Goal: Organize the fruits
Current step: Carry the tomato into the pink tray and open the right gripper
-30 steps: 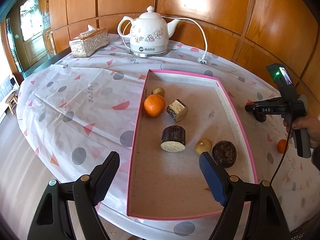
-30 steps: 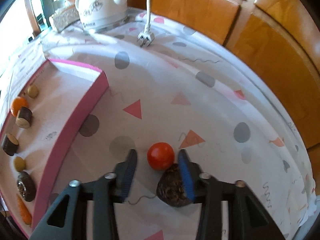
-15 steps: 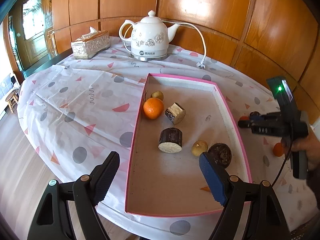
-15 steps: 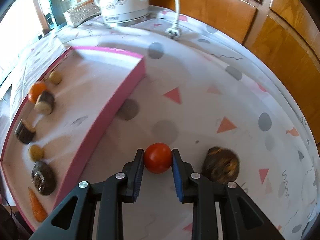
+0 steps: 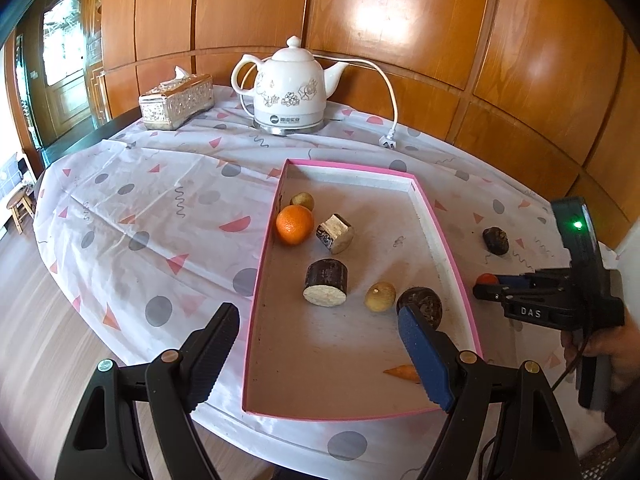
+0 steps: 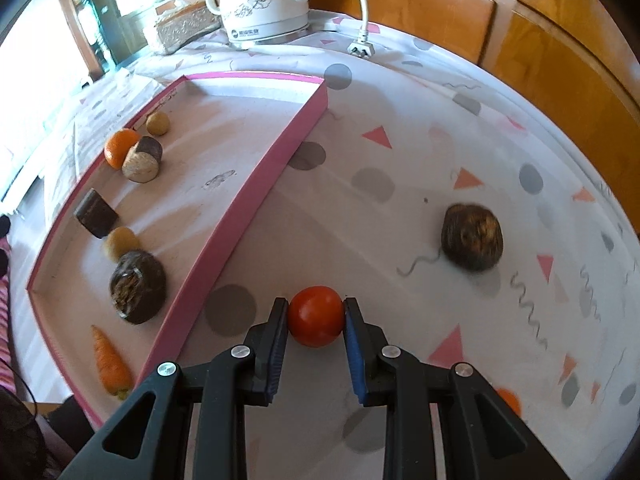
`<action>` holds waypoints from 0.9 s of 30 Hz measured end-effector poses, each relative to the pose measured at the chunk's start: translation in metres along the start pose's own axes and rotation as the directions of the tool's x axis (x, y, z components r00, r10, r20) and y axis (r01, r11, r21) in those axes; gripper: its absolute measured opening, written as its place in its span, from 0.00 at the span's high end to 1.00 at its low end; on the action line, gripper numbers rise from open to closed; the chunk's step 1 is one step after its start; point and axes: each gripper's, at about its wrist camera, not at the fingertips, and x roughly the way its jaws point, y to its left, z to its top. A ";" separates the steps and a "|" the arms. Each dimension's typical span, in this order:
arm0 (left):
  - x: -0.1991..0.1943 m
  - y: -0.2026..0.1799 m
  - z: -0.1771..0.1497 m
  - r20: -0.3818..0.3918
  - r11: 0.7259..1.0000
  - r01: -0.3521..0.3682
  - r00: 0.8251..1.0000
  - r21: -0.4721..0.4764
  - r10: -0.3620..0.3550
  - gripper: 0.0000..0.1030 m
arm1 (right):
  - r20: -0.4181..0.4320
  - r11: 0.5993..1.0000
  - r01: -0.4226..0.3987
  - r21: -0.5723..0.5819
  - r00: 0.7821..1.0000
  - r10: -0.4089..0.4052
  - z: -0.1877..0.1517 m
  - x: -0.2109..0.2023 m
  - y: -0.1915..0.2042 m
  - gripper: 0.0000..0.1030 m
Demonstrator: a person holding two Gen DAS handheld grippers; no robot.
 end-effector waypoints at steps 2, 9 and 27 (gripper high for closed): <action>-0.001 0.000 -0.001 0.002 1.000 0.001 1.000 -0.002 -0.001 0.20 | 0.016 0.999 -0.022 0.024 1.000 0.021 -0.004 -0.007 0.000 0.74; -0.009 0.004 -0.001 0.023 1.000 0.002 1.000 -0.021 -0.002 0.20 | 0.061 0.998 -0.049 0.046 0.997 0.046 -0.012 -0.028 0.010 0.74; -0.024 0.032 -0.004 0.061 0.992 -0.023 0.998 -0.124 0.031 0.19 | 0.144 0.994 -0.108 0.025 0.984 0.103 0.010 -0.054 0.049 0.74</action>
